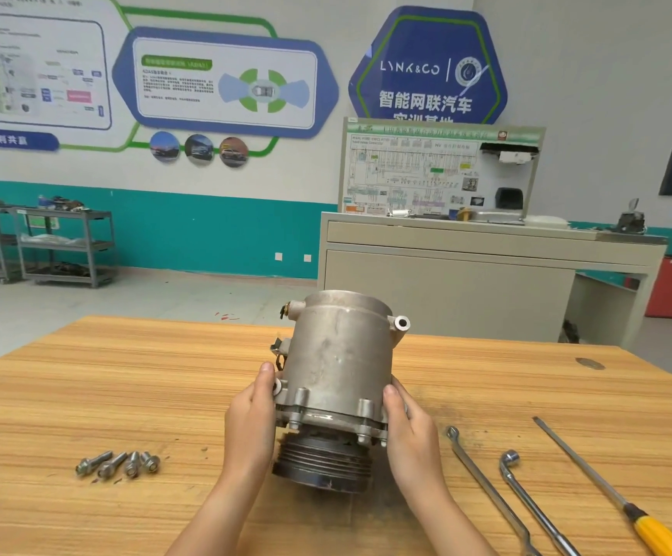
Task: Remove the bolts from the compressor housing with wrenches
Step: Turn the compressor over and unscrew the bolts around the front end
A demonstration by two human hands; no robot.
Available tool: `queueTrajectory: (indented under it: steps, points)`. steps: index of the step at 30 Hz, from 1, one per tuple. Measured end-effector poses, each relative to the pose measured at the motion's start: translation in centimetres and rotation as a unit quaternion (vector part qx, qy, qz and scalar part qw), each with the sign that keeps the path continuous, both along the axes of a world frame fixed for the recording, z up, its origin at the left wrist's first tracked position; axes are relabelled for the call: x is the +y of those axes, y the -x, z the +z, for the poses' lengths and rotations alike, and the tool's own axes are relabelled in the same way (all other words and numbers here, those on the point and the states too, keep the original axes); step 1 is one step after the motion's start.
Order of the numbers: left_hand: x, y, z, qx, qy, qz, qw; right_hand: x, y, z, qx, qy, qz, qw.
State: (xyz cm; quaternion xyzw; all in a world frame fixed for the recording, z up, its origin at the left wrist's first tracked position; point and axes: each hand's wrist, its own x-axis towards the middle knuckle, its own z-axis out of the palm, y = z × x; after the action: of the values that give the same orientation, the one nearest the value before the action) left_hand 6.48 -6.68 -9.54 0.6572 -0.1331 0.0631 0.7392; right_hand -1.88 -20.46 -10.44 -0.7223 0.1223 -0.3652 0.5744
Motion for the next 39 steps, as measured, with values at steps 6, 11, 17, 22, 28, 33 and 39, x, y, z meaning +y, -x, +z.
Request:
queueTrajectory:
  steps: [6, 11, 17, 22, 28, 33, 39]
  points:
    - [0.6, 0.4, -0.3, 0.003, 0.02, -0.062, 0.998, 0.1, 0.4, 0.2, -0.018, -0.034, -0.012, 0.999]
    - [0.6, 0.1, -0.4, 0.027, 0.035, -0.079, 0.996, 0.2, 0.3, 0.6, 0.002, -0.038, -0.005, 0.999]
    - [-0.2, -1.1, -0.9, 0.034, 0.04, -0.107, 0.993, -0.8, -1.2, 0.8, 0.032, -0.11, -0.007, 0.993]
    - [-1.1, -1.9, -1.4, 0.028, 0.012, -0.123, 0.992, -1.5, -1.7, -0.2, 0.092, -0.157, -0.038, 0.983]
    - [-0.6, -2.4, -1.5, 0.024, -0.025, -0.141, 0.989, -1.5, -1.1, 0.2, 0.141, -0.138, -0.009, 0.98]
    - [-0.4, -2.3, -2.0, 0.006, -0.046, -0.134, 0.99, -1.8, 0.0, -0.3, 0.145, -0.089, 0.015, 0.985]
    - [0.3, -2.2, -2.0, -0.03, -0.079, -0.127, 0.988, -2.7, 1.6, -1.1, 0.165, 0.053, 0.074, 0.982]
